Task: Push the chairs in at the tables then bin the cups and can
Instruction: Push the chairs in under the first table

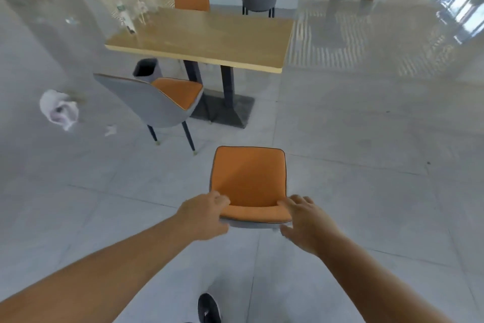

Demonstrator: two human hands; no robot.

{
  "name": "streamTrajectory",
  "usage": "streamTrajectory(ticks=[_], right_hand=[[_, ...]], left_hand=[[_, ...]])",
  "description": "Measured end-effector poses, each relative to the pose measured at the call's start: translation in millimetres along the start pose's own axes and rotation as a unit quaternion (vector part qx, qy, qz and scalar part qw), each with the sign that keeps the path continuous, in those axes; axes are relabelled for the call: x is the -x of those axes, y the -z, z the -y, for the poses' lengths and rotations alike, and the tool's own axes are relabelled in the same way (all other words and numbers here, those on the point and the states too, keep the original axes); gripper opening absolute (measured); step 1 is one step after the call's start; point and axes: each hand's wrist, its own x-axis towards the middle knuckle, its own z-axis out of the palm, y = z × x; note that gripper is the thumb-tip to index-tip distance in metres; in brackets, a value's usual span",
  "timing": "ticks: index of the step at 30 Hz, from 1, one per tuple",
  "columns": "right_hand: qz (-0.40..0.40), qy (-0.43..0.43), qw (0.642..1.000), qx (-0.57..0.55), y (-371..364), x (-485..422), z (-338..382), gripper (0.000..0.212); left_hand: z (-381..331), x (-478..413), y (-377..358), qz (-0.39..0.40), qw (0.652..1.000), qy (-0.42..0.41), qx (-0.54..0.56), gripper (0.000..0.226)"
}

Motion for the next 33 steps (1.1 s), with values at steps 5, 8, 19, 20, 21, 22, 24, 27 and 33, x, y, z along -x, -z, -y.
streamTrajectory(ticks=[5, 8, 19, 20, 21, 22, 24, 27, 33], right_hand=[[0.039, 0.018, 0.999, 0.025, -46, -25, -21, 0.057], [0.056, 0.021, 0.998, 0.022, -76, -42, -32, 0.054], [0.044, -0.011, 0.999, 0.007, -121, -82, -8, 0.053], [0.047, -0.013, 0.999, 0.005, -121, -87, -2, 0.053], [0.049, -0.015, 0.999, 0.003, -120, -92, 5, 0.053], [0.05, -0.017, 0.999, 0.001, -120, -98, 12, 0.053], [0.05, -0.02, 0.999, 0.0, -121, -111, 26, 0.052], [0.046, -0.021, 0.999, -0.004, -120, -135, 41, 0.052], [0.031, -0.019, 0.999, -0.002, -108, -190, 51, 0.051]], left_hand=[[16, -10, -48, 0.001, 1.0, 0.012, -0.001, 0.069], [25, -22, -67, -0.053, 0.999, -0.005, 0.001, 0.052], [61, -46, -73, -0.093, 0.994, -0.023, 0.046, 0.064], [67, -47, -72, -0.091, 0.995, -0.023, 0.038, 0.062], [74, -49, -69, -0.091, 0.995, -0.022, 0.034, 0.06], [82, -52, -65, -0.09, 0.995, -0.02, 0.032, 0.058], [99, -58, -58, -0.089, 0.995, -0.015, 0.031, 0.053], [122, -70, -50, -0.089, 0.995, -0.007, 0.038, 0.051], [159, -107, -30, -0.087, 0.993, -0.001, 0.086, 0.052]])
